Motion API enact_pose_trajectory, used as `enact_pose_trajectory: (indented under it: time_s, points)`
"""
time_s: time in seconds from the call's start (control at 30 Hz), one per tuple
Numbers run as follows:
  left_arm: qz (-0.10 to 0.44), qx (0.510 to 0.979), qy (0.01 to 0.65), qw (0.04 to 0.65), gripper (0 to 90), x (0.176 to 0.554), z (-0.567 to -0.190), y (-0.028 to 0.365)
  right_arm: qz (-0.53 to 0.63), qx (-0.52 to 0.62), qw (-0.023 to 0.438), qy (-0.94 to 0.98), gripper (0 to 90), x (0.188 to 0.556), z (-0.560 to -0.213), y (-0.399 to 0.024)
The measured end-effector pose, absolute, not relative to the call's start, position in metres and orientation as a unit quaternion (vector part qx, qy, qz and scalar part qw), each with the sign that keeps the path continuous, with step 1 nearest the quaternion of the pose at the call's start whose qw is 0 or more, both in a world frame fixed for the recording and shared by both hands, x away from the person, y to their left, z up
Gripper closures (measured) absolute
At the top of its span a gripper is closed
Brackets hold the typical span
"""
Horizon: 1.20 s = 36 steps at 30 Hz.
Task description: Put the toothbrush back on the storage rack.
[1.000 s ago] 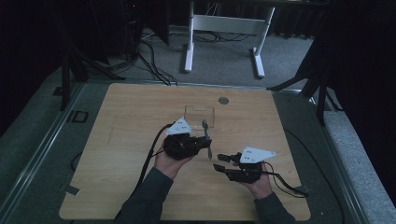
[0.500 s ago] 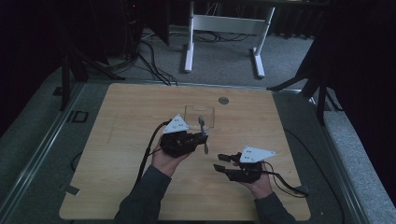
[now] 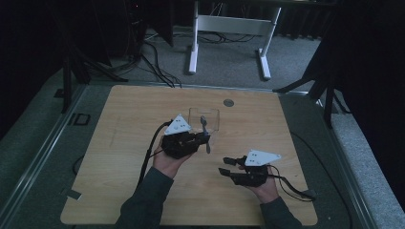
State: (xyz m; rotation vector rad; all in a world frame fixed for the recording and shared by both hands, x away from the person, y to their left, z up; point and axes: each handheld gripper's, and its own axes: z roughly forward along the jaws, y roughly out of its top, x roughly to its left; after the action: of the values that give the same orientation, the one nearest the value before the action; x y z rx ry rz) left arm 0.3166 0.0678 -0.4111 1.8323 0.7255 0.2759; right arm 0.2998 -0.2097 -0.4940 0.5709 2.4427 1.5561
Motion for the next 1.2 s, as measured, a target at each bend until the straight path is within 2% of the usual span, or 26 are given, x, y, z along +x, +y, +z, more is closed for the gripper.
enact_pose_trajectory:
  time_s: [1.2]
  points:
    - [0.155,0.753,0.311,0.558,81.4,0.326,-0.399,0.078,0.51,0.194,0.086,0.834,54.4,0.302,-0.501,-0.206]
